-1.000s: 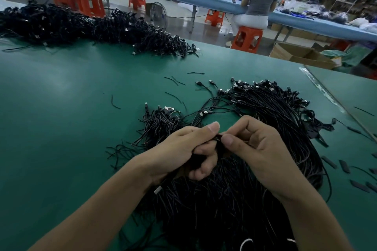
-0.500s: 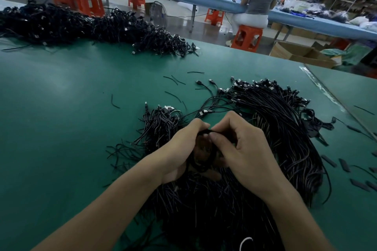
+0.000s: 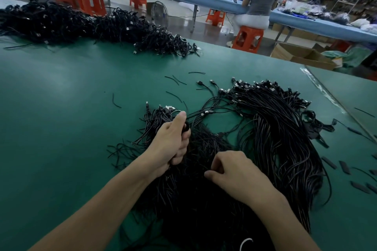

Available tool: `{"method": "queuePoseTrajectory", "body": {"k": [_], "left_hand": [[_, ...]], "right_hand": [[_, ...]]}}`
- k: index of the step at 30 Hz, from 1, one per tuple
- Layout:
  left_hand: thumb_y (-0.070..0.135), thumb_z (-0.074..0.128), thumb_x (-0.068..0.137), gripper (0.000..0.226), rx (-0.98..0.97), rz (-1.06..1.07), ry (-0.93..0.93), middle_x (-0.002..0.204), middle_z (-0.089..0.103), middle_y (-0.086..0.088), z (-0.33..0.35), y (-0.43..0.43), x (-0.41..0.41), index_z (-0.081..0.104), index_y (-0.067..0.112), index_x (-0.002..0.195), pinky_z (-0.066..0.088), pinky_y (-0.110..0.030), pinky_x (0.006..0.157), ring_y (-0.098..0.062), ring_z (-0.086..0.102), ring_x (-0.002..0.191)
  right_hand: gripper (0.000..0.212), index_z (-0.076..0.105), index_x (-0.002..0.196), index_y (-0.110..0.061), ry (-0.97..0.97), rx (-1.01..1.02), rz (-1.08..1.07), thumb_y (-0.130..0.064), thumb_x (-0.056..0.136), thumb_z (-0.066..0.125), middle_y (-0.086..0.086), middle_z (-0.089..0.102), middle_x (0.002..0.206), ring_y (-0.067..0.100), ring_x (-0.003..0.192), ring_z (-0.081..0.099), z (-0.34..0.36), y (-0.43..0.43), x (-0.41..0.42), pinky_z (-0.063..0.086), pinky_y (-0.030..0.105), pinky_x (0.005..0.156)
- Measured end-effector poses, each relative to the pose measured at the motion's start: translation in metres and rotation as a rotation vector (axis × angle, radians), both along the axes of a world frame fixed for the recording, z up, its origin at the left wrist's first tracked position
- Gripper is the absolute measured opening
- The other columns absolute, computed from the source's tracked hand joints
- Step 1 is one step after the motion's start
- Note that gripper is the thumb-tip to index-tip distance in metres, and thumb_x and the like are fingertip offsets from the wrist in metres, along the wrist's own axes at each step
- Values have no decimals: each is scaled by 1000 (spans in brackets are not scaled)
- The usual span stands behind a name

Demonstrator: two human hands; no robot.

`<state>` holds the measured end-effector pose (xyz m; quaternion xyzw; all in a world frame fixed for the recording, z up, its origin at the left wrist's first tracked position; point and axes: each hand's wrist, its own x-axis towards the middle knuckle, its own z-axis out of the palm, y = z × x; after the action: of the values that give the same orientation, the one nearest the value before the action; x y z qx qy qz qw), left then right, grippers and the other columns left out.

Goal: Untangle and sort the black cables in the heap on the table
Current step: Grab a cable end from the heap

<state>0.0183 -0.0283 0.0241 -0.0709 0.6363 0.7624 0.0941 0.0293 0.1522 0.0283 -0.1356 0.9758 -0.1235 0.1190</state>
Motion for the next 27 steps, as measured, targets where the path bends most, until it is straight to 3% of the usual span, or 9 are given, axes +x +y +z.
{"method": "queuePoseTrajectory", "body": {"k": [2, 4, 8, 13, 16, 19, 23, 25, 27], "left_hand": [[57, 35, 101, 60, 25, 19, 10, 48, 47, -1, 0, 0, 0, 43, 22, 53, 33, -22, 35, -17, 45, 38], [59, 35, 100, 59, 22, 23, 35, 51, 52, -3, 0, 0, 2, 44, 22, 55, 33, -21, 33, -18, 51, 39], [60, 37, 99, 58, 42, 27, 80, 46, 40, 0, 0, 0, 4, 48, 23, 55, 21, -16, 31, -11, 29, 32], [53, 30, 104, 61, 18, 13, 122, 44, 29, 2, 6, 0, 5, 46, 21, 55, 17, -18, 33, -11, 21, 33], [52, 23, 104, 66, -54, -26, 114, 43, 28, 5, 10, 1, 7, 45, 20, 51, 18, -20, 34, -9, 20, 35], [44, 22, 106, 63, -60, -101, 143, 40, 35, 9, 15, 9, 12, 46, 17, 54, 24, -16, 36, -6, 27, 32], [34, 38, 92, 29, 16, -209, 224, 40, 35, 8, 23, 17, 17, 54, 14, 79, 20, -17, 35, -7, 25, 31], [31, 39, 82, 29, 53, -201, 262, 43, 38, 10, 27, 17, 18, 56, 13, 97, 22, -14, 35, -4, 29, 32], [29, 38, 89, 32, 28, -143, 313, 45, 45, 13, 27, 16, 20, 60, 17, 109, 29, -12, 37, 1, 37, 35]], "right_hand": [[21, 64, 88, -25, -11, 2, -11, -46, 91, 62, -9, 60, 87, 13, 80, 62, -1, -3, 1, 56, 34, 72], [17, 66, 89, -25, -29, -4, -19, -41, 92, 62, -8, 61, 89, 15, 80, 62, -1, -6, 1, 56, 36, 73], [12, 64, 87, -29, 5, -45, -62, -38, 93, 61, -14, 58, 85, 12, 79, 61, 4, -6, 1, 56, 35, 73], [13, 66, 78, -33, 87, -132, -135, -36, 90, 65, -15, 62, 80, 3, 74, 61, 21, 10, 1, 57, 28, 70], [18, 64, 73, -35, 290, -343, -197, -29, 89, 70, -17, 64, 71, -4, 68, 61, 35, 17, -1, 49, 10, 60], [15, 67, 77, -33, 454, -692, -210, -23, 88, 71, -15, 67, 70, -1, 70, 62, 45, 6, 3, 46, 9, 61], [10, 73, 83, -28, 380, -836, -118, -19, 86, 74, -12, 69, 76, 8, 70, 64, 47, -13, 12, 48, 16, 63], [12, 76, 86, -26, 356, -783, -48, -15, 86, 74, -10, 69, 78, 9, 74, 64, 49, -16, 16, 48, 16, 66], [16, 77, 88, -26, 364, -723, 18, -10, 85, 73, -12, 68, 79, 7, 76, 64, 52, -18, 19, 46, 13, 67]]}}
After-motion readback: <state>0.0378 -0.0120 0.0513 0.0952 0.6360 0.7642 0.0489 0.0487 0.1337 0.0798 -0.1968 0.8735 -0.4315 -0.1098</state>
